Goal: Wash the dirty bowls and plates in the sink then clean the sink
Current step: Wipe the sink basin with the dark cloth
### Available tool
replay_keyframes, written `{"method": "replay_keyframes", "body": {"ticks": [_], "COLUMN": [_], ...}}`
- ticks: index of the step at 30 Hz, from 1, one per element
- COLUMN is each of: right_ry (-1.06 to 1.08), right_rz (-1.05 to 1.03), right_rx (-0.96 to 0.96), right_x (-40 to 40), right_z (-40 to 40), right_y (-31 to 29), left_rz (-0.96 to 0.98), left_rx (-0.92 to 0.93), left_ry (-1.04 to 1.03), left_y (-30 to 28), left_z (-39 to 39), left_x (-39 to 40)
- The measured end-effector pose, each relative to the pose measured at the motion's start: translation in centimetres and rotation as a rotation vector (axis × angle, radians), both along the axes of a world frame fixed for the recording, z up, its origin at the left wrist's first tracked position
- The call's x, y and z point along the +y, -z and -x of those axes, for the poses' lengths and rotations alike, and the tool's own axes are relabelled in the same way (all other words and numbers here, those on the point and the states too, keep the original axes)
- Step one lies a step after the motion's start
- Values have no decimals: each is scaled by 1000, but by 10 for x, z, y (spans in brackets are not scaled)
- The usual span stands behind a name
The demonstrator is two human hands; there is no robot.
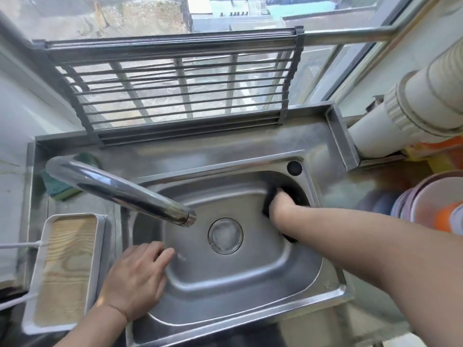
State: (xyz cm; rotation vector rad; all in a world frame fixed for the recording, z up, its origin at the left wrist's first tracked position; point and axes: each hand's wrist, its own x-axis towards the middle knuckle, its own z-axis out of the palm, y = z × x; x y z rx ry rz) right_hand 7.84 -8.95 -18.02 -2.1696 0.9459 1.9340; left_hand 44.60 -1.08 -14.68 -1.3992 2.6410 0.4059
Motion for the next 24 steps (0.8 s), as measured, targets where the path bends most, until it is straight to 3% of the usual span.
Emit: {"method": "replay_keyframes", "body": {"ticks": [4,7,11,15,18,20,21,22,23,24], "right_ry": [16,288,982,1129,1234,1351,1586,1454,1911,1913], "right_rz": [113,160,-299,-456,-685,-597,-568,-531,-565,-669], "right_rx": [-127,-97,-212,-569,-632,-730,-749,-881,-881,-923], "right_x": [-21,35,90,84,82,71,63,57,43,39], "right_z": [14,23,-9,-78,-161,-200,-213,-234,-241,-240], "right_y": [26,28,-22,-22,-27,-3,24,48,49,33], "left_rz": [20,22,12,14,37,69,83,96,108,118], "left_rx": [12,9,19,34,56,109,137,156,169,177], "left_ry": [8,9,10,15,-5,-43,-62,-70,-68,-59], "left_y": [2,2,4,5,5,7,9,11,12,12], "left_z": [1,0,-2,-4,-2,-2,-2,-3,-4,-4], "left_x": [-1,0,-1,0,0,1,2,3,3,3]}}
